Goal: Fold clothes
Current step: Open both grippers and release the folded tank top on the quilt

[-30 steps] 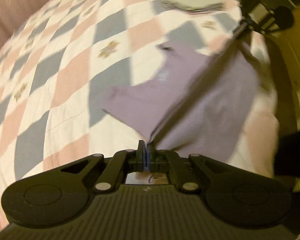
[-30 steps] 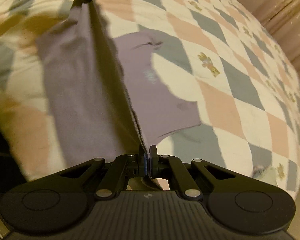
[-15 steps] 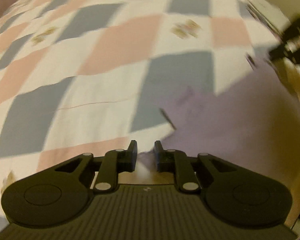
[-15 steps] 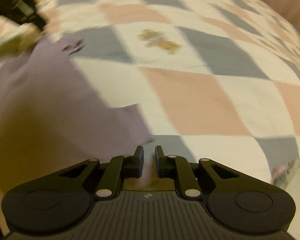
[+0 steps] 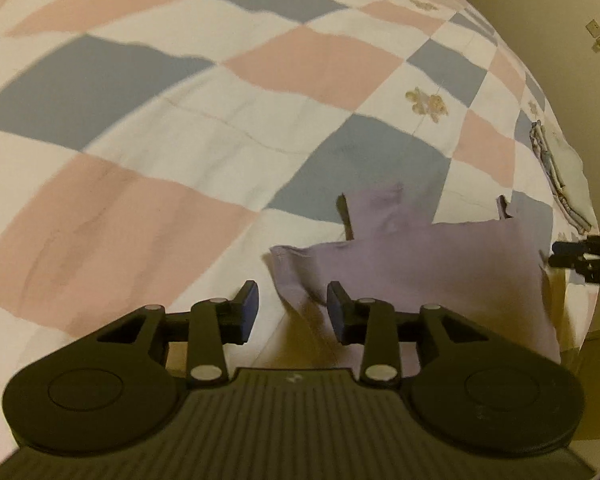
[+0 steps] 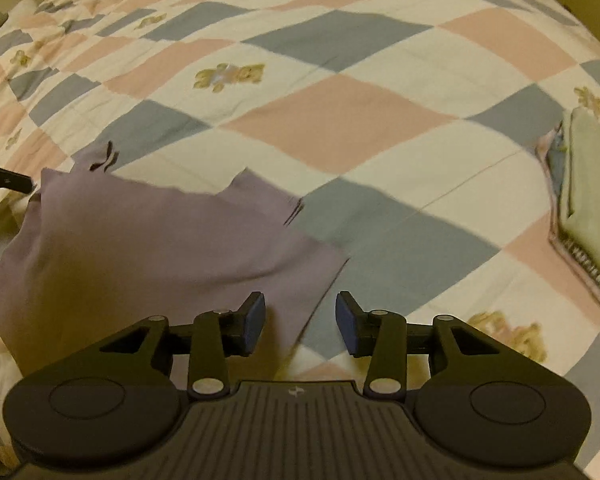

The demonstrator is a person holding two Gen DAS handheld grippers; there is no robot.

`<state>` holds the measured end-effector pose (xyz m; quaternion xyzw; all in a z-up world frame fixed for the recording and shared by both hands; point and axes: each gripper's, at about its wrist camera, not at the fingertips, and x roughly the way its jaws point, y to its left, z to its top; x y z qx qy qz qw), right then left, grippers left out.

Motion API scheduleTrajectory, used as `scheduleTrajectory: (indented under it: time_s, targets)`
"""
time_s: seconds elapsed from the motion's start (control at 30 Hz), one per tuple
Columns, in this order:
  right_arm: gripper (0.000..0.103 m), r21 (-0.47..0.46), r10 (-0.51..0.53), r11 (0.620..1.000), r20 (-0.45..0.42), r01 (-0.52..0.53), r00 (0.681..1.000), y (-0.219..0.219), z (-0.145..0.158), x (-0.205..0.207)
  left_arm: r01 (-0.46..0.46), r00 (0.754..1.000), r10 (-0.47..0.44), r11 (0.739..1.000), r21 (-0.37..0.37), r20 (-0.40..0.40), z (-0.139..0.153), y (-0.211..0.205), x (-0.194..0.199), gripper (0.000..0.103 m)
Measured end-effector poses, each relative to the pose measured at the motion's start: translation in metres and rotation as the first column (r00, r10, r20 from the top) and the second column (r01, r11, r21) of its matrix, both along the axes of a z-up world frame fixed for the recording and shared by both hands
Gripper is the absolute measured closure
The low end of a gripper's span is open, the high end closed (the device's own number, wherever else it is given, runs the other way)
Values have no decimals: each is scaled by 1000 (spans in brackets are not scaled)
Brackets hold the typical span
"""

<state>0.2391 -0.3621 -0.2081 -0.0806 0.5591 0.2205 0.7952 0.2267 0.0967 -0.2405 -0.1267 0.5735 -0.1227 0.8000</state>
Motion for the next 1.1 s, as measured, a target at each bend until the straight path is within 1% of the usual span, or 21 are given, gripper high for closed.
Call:
scheduleTrajectory:
  time_s: [0.07, 0.13, 0.17, 0.2, 0.23, 0.3, 0.43, 0.47, 0.5, 0.53, 0.57, 0.67, 0.73, 0.8, 0.87, 0.93, 1.03, 1.1]
  targets:
    - [60, 11, -5, 1000, 2, 5, 1000, 3, -5, -1, 7, 1000, -7, 1000, -1, -8, -9, -2, 6, 71]
    - [59, 25, -16, 1000, 9, 16, 1000, 3, -9, 0, 26, 1000, -26, 1000, -4, -2, -15, -5, 11, 74]
    - [58, 35, -30, 999, 15, 29, 999, 2, -11, 2, 42, 999, -42, 999, -3, 6, -16, -8, 13, 82]
    - [58, 48, -50, 998, 13, 50, 999, -1, -14, 4, 66, 998, -66, 998, -5, 15, -17, -10, 13, 99]
    - [57, 62, -71, 996, 10, 71, 997, -5, -16, 7, 85, 996, -85, 996, 12, 23, -16, -12, 12, 103]
    - [57, 89, -113, 990, 3, 112, 994, -11, -22, 12, 114, 992, -115, 993, 33, 47, -13, -15, 10, 103]
    - [58, 185, -180, 965, -54, 187, 982, -21, -33, 23, 111, 992, -112, 993, 31, 63, -10, -12, 6, 103]
    - [65, 210, -193, 956, -75, 204, 978, -23, -36, 25, 105, 992, -107, 994, 31, 63, -10, -10, 5, 103]
    - [77, 222, -204, 950, -93, 220, 975, -23, -38, 26, 101, 993, -103, 994, 32, 62, -9, -9, 5, 103]
    - [84, 226, -215, 946, -109, 235, 971, -24, -39, 28, 100, 993, -102, 994, 32, 60, -9, -8, 4, 103]
    - [98, 226, -223, 943, -123, 246, 967, -23, -39, 29, 103, 993, -104, 994, 31, 58, -8, -8, 4, 103]
    - [100, 209, -234, 944, -120, 255, 965, -23, -31, 30, 112, 991, -114, 993, 35, 63, -2, -7, 4, 103]
    - [100, 205, -228, 949, -83, 240, 970, -23, -17, 30, 113, 990, -116, 993, 39, 83, 7, -5, 4, 103]
    - [101, 206, -209, 955, -29, 211, 977, -23, 0, 30, 110, 986, -114, 993, 38, 123, 22, -2, 5, 103]
    - [101, 196, -183, 965, 13, 177, 983, -20, 9, 30, 106, 983, -111, 994, 40, 150, 31, 0, 7, 103]
    - [101, 187, -185, 967, 34, 175, 982, -19, 8, 33, 97, 981, -103, 994, 44, 164, 34, 2, 11, 103]
    - [101, 198, -216, 958, 20, 207, 976, -23, -1, 40, 80, 985, -85, 996, 39, 151, 26, 5, 18, 103]
    - [101, 184, -202, 963, 14, 196, 979, -21, -9, 42, 88, 986, -93, 995, 47, 137, 19, 4, 22, 103]
